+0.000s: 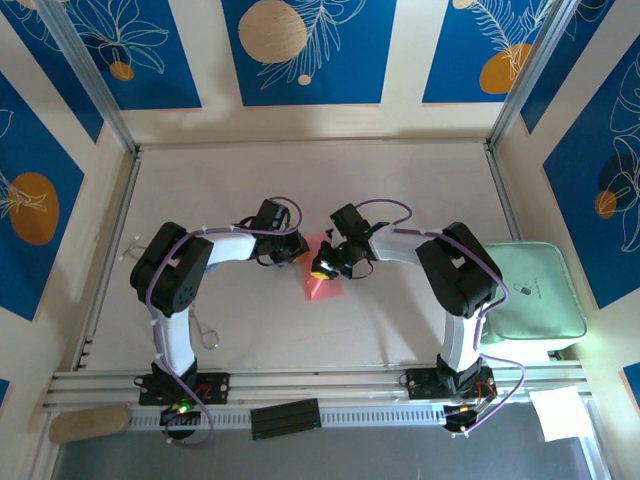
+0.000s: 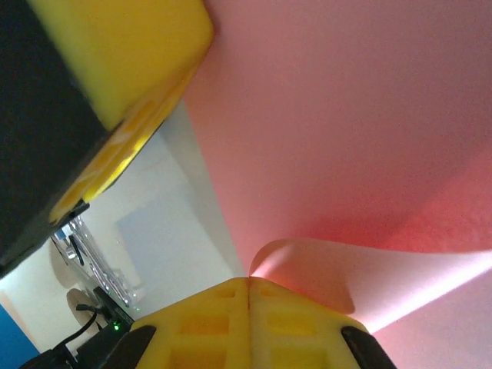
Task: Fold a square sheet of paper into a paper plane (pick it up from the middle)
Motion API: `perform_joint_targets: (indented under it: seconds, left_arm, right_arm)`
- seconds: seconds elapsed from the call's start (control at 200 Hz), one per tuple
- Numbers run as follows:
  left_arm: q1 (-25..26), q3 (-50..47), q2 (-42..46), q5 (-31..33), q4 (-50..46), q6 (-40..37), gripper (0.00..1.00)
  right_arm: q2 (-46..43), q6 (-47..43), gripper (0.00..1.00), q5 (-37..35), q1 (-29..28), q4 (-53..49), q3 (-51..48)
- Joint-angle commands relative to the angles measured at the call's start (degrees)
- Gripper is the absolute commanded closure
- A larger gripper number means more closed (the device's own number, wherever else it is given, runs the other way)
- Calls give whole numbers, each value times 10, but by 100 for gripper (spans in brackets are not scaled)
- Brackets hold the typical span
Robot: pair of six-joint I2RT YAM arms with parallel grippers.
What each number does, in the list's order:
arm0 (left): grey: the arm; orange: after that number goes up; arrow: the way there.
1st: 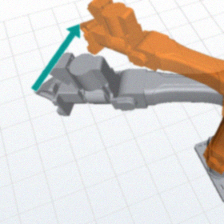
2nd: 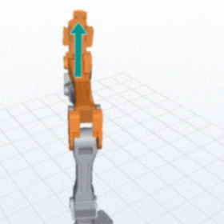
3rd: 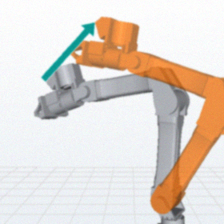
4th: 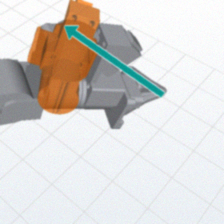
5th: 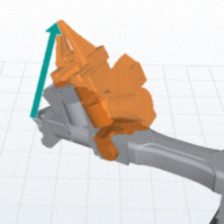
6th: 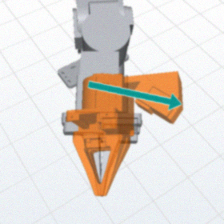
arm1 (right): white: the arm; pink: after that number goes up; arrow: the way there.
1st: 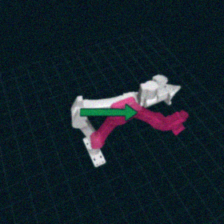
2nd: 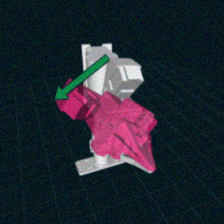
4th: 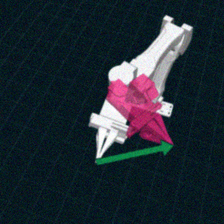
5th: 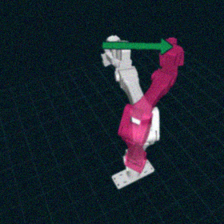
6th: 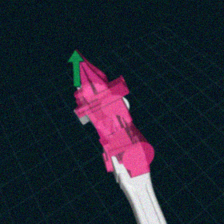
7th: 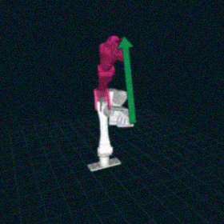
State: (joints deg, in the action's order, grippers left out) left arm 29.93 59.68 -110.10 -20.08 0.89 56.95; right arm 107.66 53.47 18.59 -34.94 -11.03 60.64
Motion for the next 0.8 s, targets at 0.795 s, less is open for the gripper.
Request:
perform_joint_targets:
  seconds: [0.795]
  left_arm:
    - [3,-18,-20,5,-29,-7,87]
  right_arm:
    - [31,4,98,-16,-11,22,12]
